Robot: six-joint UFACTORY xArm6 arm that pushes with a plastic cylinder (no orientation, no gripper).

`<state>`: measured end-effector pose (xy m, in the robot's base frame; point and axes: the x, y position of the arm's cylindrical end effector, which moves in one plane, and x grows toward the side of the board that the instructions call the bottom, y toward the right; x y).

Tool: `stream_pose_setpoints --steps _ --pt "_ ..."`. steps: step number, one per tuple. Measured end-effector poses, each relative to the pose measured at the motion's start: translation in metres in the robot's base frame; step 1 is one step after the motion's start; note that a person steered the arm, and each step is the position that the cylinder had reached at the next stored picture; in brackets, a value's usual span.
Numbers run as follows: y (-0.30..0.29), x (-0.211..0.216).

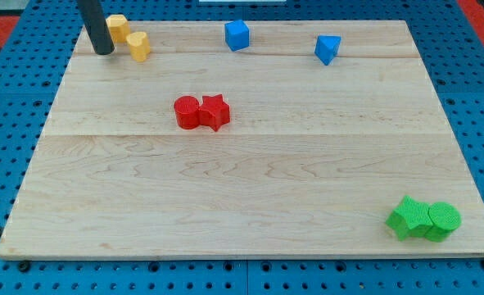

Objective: Move the heart close to cube

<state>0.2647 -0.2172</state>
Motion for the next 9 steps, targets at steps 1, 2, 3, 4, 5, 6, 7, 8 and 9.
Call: stream_pose_setpoints --steps 1,2,3,4,5,6,7,8,9 --pt "0.051 -0.011" --pt "0.078 -0.012" --pt "0.116 -0.012" --pt "0.14 -0.002" --pt "0.087 0.028" --pt "0.001 0.027" --pt "-0.069 0.024" --pt "-0.088 0.0" --pt "-0.085 -0.014"
